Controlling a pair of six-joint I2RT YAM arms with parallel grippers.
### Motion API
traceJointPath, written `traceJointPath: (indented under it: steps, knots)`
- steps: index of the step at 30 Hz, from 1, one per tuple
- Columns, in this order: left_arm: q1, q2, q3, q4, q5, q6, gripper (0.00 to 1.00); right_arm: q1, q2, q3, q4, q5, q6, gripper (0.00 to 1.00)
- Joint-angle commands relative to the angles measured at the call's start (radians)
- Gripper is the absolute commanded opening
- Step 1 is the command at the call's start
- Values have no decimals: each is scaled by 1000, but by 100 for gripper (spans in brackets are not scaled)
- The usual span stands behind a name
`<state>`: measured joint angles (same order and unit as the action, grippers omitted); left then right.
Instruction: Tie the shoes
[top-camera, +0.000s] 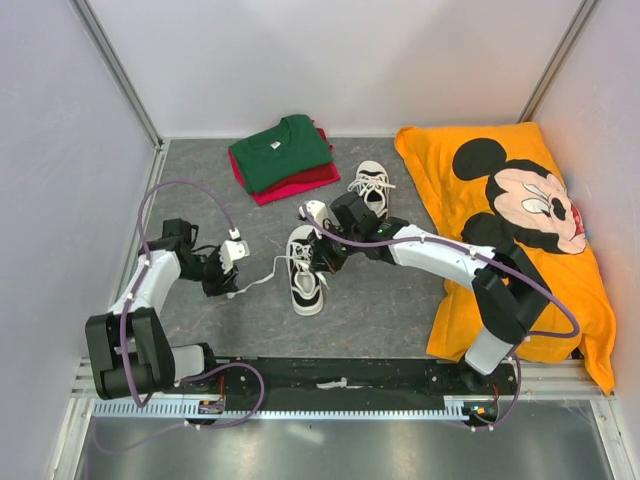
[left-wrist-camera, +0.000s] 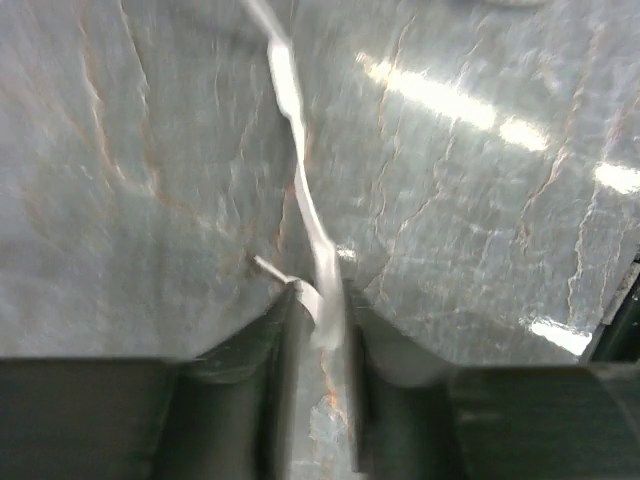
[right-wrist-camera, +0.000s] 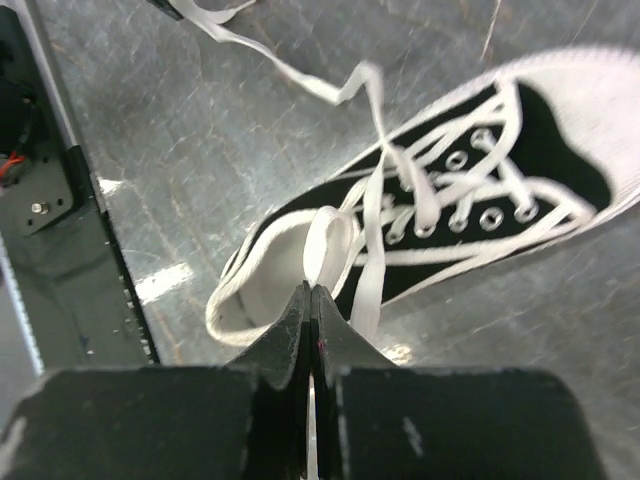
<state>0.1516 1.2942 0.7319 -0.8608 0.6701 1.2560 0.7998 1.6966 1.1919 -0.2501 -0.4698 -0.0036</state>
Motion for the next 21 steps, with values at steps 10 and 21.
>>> traceJointPath:
  steps: [10,21]
  knots:
    - [-228,94,319,254,221,-331,38,-57,-48,-115,201,-133,269,0]
    - [-428,369,443,367,76,-409,22,-129,-35,-163,304,-181,425,0]
